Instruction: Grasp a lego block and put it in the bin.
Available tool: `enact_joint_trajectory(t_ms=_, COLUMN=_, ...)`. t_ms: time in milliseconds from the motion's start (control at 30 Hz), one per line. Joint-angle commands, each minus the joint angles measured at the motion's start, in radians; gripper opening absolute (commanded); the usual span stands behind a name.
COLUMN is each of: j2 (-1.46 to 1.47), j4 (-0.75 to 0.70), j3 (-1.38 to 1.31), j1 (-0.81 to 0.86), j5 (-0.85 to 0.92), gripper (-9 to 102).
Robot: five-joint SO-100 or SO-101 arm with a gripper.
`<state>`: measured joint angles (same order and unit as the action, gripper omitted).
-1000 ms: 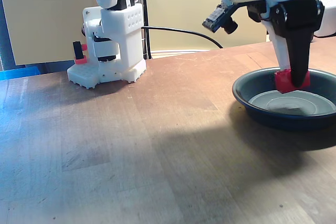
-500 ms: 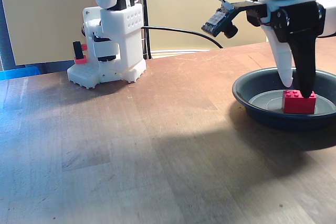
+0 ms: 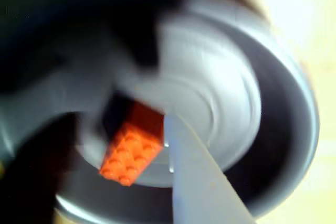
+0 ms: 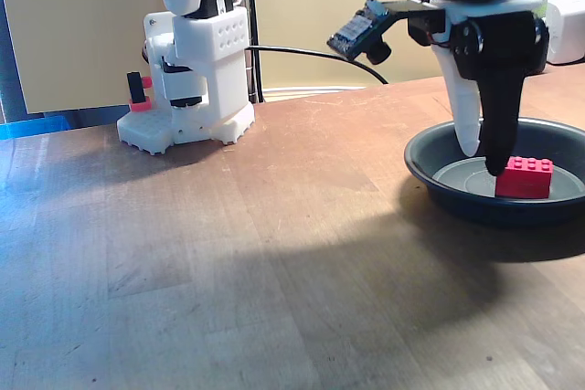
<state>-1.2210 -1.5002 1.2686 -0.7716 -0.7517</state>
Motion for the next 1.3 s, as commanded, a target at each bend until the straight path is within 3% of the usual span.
enact_joint_trajectory(t_ms=0, j2=-0.097, j4=-0.015, j3=-0.023, j1=0.003, j5=0.008, gripper=1)
enact_joint_trajectory(t_ms=167, j2=-0.17, j4=-0.017, j3=0.006, j1=0.057, j5=0.06, gripper=0)
enact_joint_trajectory(t_ms=600, j2=-0.437, j4=-0.005, j3=0.264, j1=0.436, j5=0.782, gripper=0)
enact_joint_trajectory(t_ms=833, j2=-0.532, j4=-0.003, j3=0.373, j1=0.572, j5=1.009, gripper=0)
enact_joint_trajectory(t_ms=1067, j2=-0.638, j4=0.014, j3=0.526, j1=0.637, j5=1.029, gripper=0)
enact_joint_trajectory(t_ms=1267, j2=-0.732, j4=0.183, j3=0.723, j1=0.75, j5=1.037, gripper=0)
